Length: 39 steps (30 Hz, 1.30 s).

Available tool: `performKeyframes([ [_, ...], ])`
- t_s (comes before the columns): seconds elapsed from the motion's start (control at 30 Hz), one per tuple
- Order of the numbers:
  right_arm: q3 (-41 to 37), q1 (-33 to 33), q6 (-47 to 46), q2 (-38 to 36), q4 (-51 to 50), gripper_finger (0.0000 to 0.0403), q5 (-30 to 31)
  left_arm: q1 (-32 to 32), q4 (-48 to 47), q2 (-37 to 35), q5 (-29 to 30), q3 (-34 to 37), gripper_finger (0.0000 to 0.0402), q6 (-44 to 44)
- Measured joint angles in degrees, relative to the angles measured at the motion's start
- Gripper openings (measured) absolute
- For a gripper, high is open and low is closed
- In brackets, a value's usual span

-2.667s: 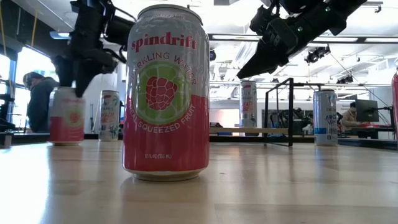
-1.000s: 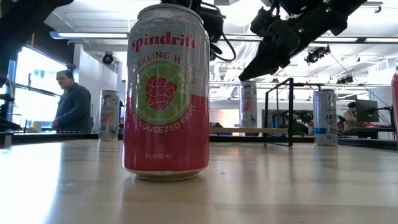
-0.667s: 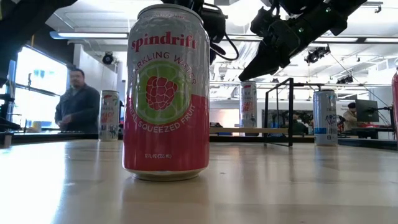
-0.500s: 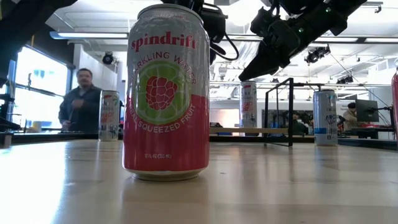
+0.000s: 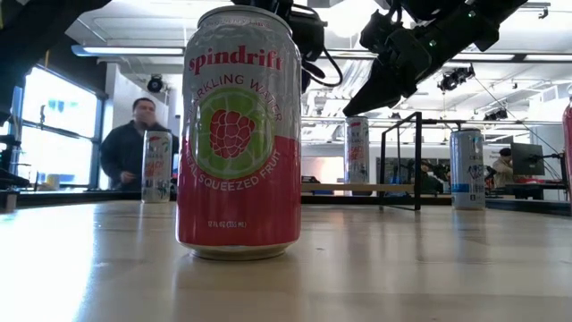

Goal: Place canned beverage on shelf
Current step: Put the top pink and white soda can on the shelf

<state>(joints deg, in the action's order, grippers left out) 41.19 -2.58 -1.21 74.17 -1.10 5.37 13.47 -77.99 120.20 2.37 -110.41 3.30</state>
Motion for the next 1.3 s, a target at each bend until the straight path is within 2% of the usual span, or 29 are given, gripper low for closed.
performKeyframes([
  [0.33,0.00,0.00,0.00,0.00,0.00,0.0000,-0.02,0.07,1.22,0.01,-0.34,0.00,0.0267,0.68],
  [0.7,0.00,-0.01,0.00,0.00,0.00,0.0000,-0.04,-0.48,1.40,0.07,-0.54,0.07,0.0333,0.67],
  [1.03,0.00,-0.01,-0.02,0.00,0.00,0.0000,-1.38,-0.33,1.53,-0.51,0.40,0.11,0.0341,1.16],
  [1.3,0.00,-0.01,-0.02,0.00,0.00,0.0000,-1.36,-1.12,3.56,-3.50,7.56,0.11,0.0342,1.15],
])
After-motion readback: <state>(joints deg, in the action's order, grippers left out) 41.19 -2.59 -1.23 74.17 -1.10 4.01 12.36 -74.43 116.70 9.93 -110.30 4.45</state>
